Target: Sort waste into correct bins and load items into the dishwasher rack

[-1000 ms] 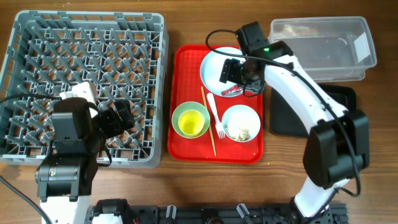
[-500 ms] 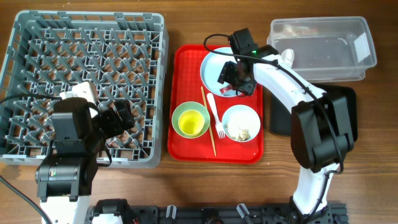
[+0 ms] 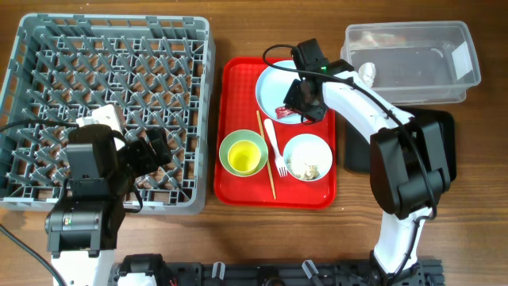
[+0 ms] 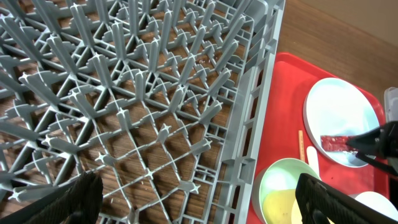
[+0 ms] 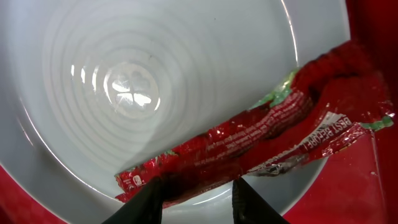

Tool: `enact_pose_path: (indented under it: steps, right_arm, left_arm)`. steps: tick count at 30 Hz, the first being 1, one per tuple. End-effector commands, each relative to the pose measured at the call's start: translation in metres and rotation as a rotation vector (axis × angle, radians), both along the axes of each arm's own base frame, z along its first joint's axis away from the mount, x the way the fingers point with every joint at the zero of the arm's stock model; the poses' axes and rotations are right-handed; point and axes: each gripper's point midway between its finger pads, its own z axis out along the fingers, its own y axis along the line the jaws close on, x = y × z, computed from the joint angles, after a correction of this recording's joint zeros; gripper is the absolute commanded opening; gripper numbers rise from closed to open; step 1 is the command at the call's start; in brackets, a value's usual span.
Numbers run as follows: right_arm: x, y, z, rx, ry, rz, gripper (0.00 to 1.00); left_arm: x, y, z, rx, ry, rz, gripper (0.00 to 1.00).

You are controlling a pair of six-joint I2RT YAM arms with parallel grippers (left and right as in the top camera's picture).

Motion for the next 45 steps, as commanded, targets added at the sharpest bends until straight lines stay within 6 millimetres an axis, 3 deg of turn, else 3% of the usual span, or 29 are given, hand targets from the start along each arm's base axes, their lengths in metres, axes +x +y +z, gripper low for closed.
enact_pose_path:
  steps: [1, 3, 6, 9, 11, 12, 14, 16, 19, 20, 22, 23, 26, 29, 31, 33, 34, 39, 41, 45]
  right_arm:
    - [-0.006, -0.003, -0.014, -0.03, 0.028, -0.006, 0.07]
    - [-0.009, -0.004, -0.013, -0.033, 0.04, -0.005, 0.04]
    - [-0.003, -0.003, 0.014, -0.028, -0.025, 0.053, 0.04]
    - [0.011, -0.012, 0.078, -0.05, -0.195, 0.117, 0.04]
    - [0.017, -0.031, 0.124, -0.088, -0.318, 0.077, 0.04]
    - [0.022, -0.054, 0.152, -0.119, -0.391, 0.018, 0.04]
    - [0.028, -0.092, 0.181, -0.151, -0.468, -0.078, 0.04]
    - [0.035, -0.132, 0.185, -0.168, -0.482, -0.174, 0.05]
    - [0.047, -0.184, 0.173, -0.181, -0.468, -0.306, 0.05]
    - [0.051, -0.193, 0.169, -0.176, -0.469, -0.319, 0.13]
    - [0.054, -0.2, 0.166, -0.154, -0.467, -0.328, 0.46]
    - [0.055, -0.199, 0.167, -0.15, -0.474, -0.327, 0.55]
    - [0.05, -0.183, 0.187, -0.103, -0.511, -0.21, 0.61]
    - [0.013, -0.15, 0.22, 0.0, -0.519, -0.003, 0.68]
    - [-0.019, -0.125, 0.224, 0.067, -0.472, 0.155, 0.71]
    - [-0.057, -0.104, 0.212, 0.084, -0.347, 0.243, 0.71]
    - [-0.077, -0.082, 0.201, 0.09, -0.272, 0.326, 0.7]
    - [-0.108, -0.03, 0.158, 0.043, -0.149, 0.434, 0.66]
    - [-0.114, -0.007, 0.128, 0.04, -0.118, 0.431, 0.54]
    - [-0.129, 0.019, 0.069, 0.022, -0.03, 0.392, 0.52]
  left_arm:
    - [0.001, 0.004, 0.008, 0.003, -0.019, 0.019, 1.0]
    - [0.001, 0.004, 0.008, 0.003, -0.019, 0.019, 1.0]
    - [0.001, 0.004, 0.008, 0.003, -0.019, 0.018, 1.0]
    - [0.001, 0.004, 0.008, 0.003, -0.019, 0.019, 1.0]
    - [0.001, 0.004, 0.008, 0.003, -0.019, 0.018, 1.0]
    - [0.001, 0.004, 0.008, 0.003, -0.019, 0.018, 1.0]
    - [0.001, 0.004, 0.008, 0.003, -0.019, 0.019, 1.0]
    - [0.001, 0.004, 0.008, 0.003, -0.019, 0.019, 1.0]
    - [0.001, 0.004, 0.008, 0.003, -0.019, 0.019, 1.0]
    - [0.002, 0.004, 0.008, 0.003, -0.019, 0.019, 1.0]
    - [0.001, 0.004, 0.008, 0.003, -0.019, 0.019, 1.0]
    - [0.001, 0.004, 0.008, 0.003, -0.019, 0.019, 1.0]
    - [0.001, 0.004, 0.008, 0.003, -0.019, 0.019, 1.0]
    - [0.001, 0.004, 0.008, 0.003, -0.019, 0.019, 1.0]
    - [0.002, 0.004, 0.008, 0.003, -0.019, 0.019, 1.0]
    - [0.001, 0.004, 0.008, 0.003, -0.019, 0.019, 1.0]
    - [0.001, 0.004, 0.008, 0.003, -0.019, 0.019, 1.0]
    - [0.001, 0.004, 0.008, 0.003, -0.018, 0.019, 1.0]
    - [0.001, 0.004, 0.007, 0.003, -0.018, 0.019, 1.0]
    - [-0.001, 0.004, 0.005, 0.003, -0.007, 0.019, 1.0]
